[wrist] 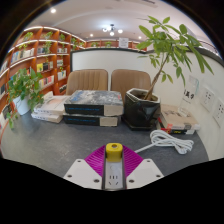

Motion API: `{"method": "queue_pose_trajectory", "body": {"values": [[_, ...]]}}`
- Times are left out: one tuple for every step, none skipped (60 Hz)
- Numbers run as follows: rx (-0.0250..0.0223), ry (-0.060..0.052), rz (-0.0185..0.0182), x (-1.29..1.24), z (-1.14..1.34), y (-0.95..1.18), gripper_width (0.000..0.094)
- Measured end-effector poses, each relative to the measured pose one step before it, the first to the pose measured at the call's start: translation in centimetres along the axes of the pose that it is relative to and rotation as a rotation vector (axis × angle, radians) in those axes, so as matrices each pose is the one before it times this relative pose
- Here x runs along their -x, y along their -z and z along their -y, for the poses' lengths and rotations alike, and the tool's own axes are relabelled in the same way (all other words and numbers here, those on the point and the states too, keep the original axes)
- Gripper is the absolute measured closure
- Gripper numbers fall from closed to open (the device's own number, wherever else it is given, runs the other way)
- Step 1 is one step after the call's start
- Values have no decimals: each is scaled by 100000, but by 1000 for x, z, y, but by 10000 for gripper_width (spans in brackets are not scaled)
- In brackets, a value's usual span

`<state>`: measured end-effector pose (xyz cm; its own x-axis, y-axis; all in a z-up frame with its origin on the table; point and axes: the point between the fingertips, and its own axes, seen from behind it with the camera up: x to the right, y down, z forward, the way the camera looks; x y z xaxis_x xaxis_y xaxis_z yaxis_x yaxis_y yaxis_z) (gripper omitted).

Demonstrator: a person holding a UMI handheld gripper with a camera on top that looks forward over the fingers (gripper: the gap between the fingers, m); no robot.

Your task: Unplug charger

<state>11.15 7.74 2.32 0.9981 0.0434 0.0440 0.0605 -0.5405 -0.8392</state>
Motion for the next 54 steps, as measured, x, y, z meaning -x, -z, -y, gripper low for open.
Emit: {"method": "queue_pose_trajectory", "body": {"values": [[51, -446, -248, -8, -30, -17, 720], [76, -848, -389, -36, -26, -21, 731], [198, -948, -262, 3, -26, 12, 740], [44, -539, -91, 5, 9, -26, 757], [216, -174, 55, -8, -8, -11, 768], [221, 30, 89, -1, 10, -8, 769], [273, -120, 275, 135, -6, -56, 770], [346, -321, 295, 16, -21, -17, 775], [284, -533, 297, -39, 45, -6, 796], [423, -1038, 430, 16, -10, -8, 797], [486, -959, 498, 17, 0, -20, 797], [603, -499, 545, 17, -14, -48, 797], [997, -207, 536, 7, -44, 13, 794], [1246, -38, 652, -12, -1, 14, 829], [1259, -441, 1146, -418, 316, -159, 829], [-31, -574, 906, 277, 420, 428, 829], [-2107, -441, 640, -21, 1154, 440, 840], [-3192, 76, -480, -212, 1527, 689, 841], [-3521, 500, -1042, -549, 1748, 694, 841], [-3830, 688, -1302, -685, 1957, 798, 842], [-4474, 399, -1013, -627, 2142, 900, 842], [-4939, 72, -381, -726, 2301, 785, 841], [-4538, -149, -485, -603, 2214, 898, 841], [-3254, -16, -467, -1067, 2483, 679, 841], [-2412, -117, -474, -275, 1002, 955, 842], [-1827, -125, -747, -726, 1503, 593, 842], [-1941, -16, -798, -721, 1142, 662, 842], [-1735, 120, -817, -737, 934, 606, 842], [-1420, 428, -883, -771, 718, 532, 842], [-1185, 673, -1023, -832, 260, 632, 844], [-179, 726, -1401, -931, 230, 302, 843], [263, 729, -1593, -971, -122, 272, 844], [301, 280, -1652, -1156, -855, 494, 844], [1681, 180, -1305, -896, 251, -605, 843], [1491, 264, -1299, -788, -734, -82, 843], [2110, 23, -1036, -684, -998, -163, 843], [2723, -325, -789, -632, -1182, -257, 843], [3098, -717, -559, -508, -1355, -288, 843], [3242, -974, -280, -452, -1439, -378, 844], [3133, -929, -289, -212, -1742, -89, 843], [2996, -1045, 224, -342, -1368, -410, 844], [2222, -921, 484, -534, -1261, -512, 843], [2951, -480, 528, -584, -259, -601, 844], [2539, -339, 322, -263, -1034, -444, 844], [2238, -357, 313, -165, -1024, -383, 844], [1735, -321, -207, 426, -2187, 40, 844], [1556, -200, 377, -77, -882, -321, 843], [1590, -103, 510, -26, -878, -334, 843], [2093, 238, 1186, -502, 320, -646, 843], [1927, 382, 200, 652, -2188, -11, 842], [1724, 702, 653, 114, -815, -278, 843], [1253, 550, -86, 397, -963, -12, 843], [978, 464, 635, -136, -427, -566, 843], [970, 7, 330, 27, -488, -254, 844]]}}
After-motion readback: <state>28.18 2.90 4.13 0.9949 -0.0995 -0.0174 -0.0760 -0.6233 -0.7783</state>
